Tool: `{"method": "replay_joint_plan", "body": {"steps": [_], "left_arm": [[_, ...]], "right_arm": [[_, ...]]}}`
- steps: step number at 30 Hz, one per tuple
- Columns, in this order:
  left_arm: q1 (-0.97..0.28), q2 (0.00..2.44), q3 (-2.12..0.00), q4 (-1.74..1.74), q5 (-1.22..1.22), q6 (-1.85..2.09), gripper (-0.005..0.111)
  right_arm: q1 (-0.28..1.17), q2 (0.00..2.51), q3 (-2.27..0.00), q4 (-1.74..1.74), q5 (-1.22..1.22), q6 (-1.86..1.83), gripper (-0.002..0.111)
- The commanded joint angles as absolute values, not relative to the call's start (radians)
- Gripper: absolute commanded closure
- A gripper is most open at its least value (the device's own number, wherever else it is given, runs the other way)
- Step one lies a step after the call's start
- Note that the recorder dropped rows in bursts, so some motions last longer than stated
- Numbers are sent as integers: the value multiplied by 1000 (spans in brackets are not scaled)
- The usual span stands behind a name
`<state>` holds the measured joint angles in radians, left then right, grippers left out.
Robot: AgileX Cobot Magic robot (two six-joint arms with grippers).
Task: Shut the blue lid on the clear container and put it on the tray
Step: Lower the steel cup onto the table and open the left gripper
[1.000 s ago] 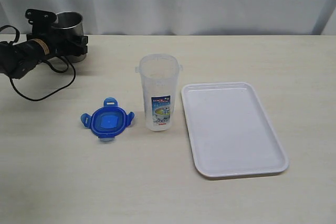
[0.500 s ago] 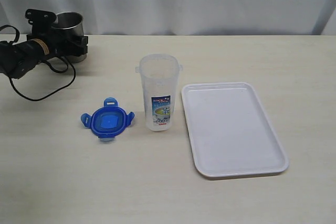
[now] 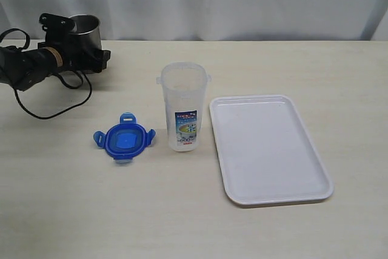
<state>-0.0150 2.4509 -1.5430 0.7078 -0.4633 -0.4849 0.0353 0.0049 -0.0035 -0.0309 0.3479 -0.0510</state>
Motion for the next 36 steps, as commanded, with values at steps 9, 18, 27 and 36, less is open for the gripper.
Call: {"method": "replay_joint_plan", "body": {"steps": [9, 18, 27, 36], "left_arm": [[-24, 2440, -1538, 723, -440, -511, 11], [-26, 2439, -1538, 724, -433, -543, 5], [-5, 2411, -1538, 724, -287, -577, 5], [-7, 2389, -1488, 755, -321, -577, 5]], "right_arm": [[38, 0, 0, -30, 345, -54, 104], [38, 0, 0, -30, 345, -54, 104], [38, 0, 0, -30, 345, -54, 104], [38, 0, 0, -30, 345, -54, 104]]}}
